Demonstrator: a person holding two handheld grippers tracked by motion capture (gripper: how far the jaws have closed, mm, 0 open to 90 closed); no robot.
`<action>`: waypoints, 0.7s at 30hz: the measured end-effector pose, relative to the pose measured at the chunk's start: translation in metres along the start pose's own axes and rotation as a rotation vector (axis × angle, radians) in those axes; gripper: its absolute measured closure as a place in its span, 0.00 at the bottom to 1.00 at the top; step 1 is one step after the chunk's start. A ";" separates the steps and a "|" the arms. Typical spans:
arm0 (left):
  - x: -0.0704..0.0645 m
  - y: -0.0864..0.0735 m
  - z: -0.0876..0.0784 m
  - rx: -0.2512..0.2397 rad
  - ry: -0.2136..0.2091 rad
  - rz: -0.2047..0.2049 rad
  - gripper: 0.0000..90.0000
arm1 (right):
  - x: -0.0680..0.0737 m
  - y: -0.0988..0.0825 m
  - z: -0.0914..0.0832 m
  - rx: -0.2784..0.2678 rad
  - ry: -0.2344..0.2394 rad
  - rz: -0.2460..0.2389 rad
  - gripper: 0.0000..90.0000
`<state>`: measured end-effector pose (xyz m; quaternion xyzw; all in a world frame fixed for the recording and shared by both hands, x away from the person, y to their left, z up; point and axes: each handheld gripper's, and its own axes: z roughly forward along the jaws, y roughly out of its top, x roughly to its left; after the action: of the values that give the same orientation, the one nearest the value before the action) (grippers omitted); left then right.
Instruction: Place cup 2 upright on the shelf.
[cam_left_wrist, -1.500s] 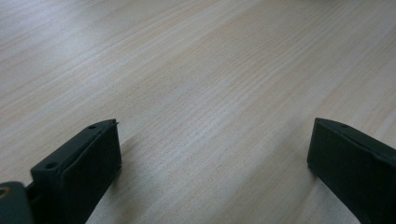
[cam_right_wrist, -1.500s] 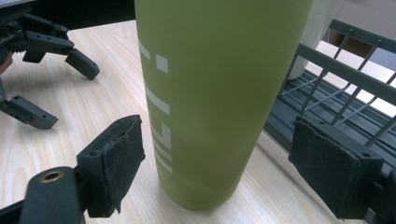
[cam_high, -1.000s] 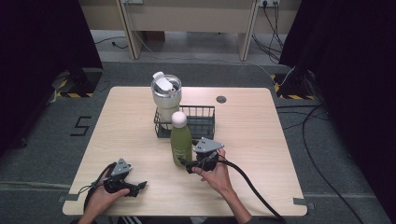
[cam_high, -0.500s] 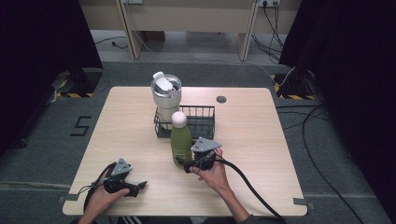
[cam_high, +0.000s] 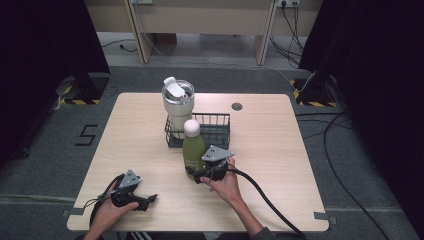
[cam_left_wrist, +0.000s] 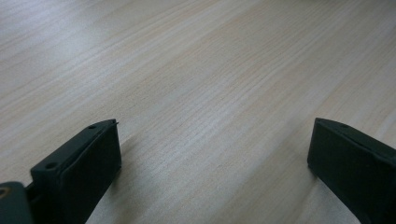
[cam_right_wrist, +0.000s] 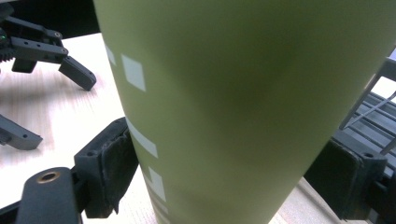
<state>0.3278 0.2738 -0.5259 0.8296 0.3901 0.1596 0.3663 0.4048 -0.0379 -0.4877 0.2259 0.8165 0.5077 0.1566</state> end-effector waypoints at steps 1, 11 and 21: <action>0.000 0.000 0.000 0.000 0.000 0.000 0.02 | 0.000 -0.001 0.001 0.000 -0.001 -0.002 0.19; 0.000 0.000 0.000 0.000 0.000 0.000 0.02 | 0.000 -0.006 0.008 -0.026 0.001 -0.005 0.21; 0.000 0.000 0.000 0.000 -0.001 0.000 0.02 | -0.001 -0.009 0.011 -0.048 0.011 0.026 0.22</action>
<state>0.3278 0.2738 -0.5259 0.8296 0.3898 0.1594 0.3665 0.4087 -0.0333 -0.5004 0.2298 0.8020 0.5303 0.1512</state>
